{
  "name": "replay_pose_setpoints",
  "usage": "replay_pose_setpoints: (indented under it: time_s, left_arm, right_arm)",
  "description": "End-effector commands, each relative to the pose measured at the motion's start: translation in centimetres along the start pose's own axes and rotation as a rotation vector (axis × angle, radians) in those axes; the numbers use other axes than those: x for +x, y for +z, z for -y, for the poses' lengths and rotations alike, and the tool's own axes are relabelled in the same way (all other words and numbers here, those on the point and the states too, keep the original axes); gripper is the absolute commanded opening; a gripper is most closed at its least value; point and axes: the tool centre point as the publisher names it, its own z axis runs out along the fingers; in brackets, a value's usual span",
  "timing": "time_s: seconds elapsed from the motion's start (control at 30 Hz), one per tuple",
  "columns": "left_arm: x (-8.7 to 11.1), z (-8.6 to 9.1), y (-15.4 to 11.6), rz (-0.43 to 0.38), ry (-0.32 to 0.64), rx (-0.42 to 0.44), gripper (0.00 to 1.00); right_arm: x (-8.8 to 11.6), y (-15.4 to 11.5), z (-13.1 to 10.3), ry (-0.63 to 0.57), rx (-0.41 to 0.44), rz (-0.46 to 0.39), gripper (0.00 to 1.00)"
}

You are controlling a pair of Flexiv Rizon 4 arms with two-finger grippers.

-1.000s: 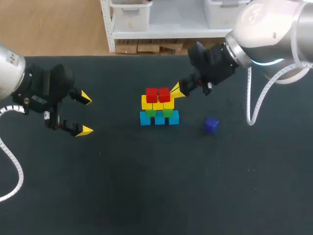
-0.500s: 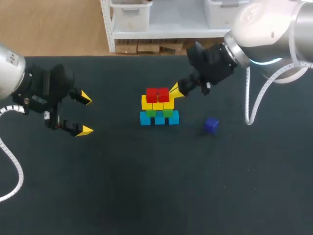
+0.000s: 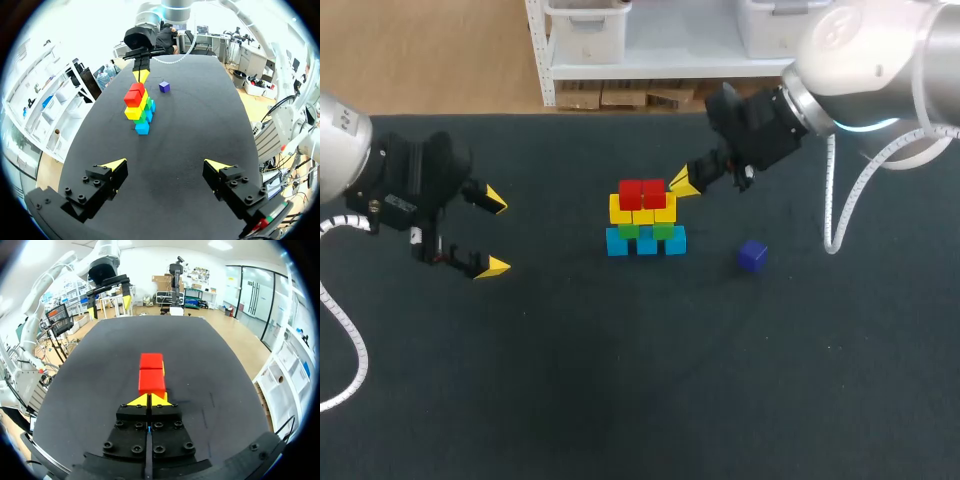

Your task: Place the blue cubes, place green cubes on the blue cubes, place the yellow cubes on the green cubes, then place the red cubes on the yellow cubes, and place purple cube on the red cubes.

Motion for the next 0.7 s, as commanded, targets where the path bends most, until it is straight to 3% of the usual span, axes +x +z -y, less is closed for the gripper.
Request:
replay_pose_setpoints:
  time_s: [0.03,0.1,0.13,0.2,0.23,0.27,0.43,0.7]
  left_arm:
    - [0.3,0.1,0.0,0.009,0.003,-0.002,1.00]
    - [0.3,0.1,0.0,0.009,0.003,-0.002,1.00]
    - [0.3,0.1,0.0,0.009,0.003,-0.002,1.00]
    - [0.3,0.1,0.0,0.009,0.003,-0.002,1.00]
    - [0.3,0.1,0.0,0.009,0.003,-0.002,1.00]
    - [0.3,0.1,0.0,0.009,0.003,-0.002,1.00]
    - [0.3,0.1,0.0,0.009,0.003,-0.002,1.00]
    - [0.3,0.1,0.0,0.009,0.003,-0.002,1.00]
  right_arm:
    - [0.5,-1.5,-0.9,0.004,0.031,0.003,0.00]
    - [0.7,-2.0,-1.2,-0.005,0.036,0.010,0.04]
    - [0.9,-2.4,-1.3,-0.013,0.036,0.015,0.25]
    - [1.4,-3.1,-1.6,-0.035,0.030,0.022,0.54]
    - [1.6,-3.4,-1.8,-0.048,0.023,0.019,0.96]
    - [1.9,-3.8,-2.0,-0.063,0.008,0.017,1.00]
    - [2.9,-5.0,-2.8,-0.135,-0.064,-0.017,1.00]
    - [6.4,-6.7,-3.4,-0.299,-0.224,-0.067,1.00]
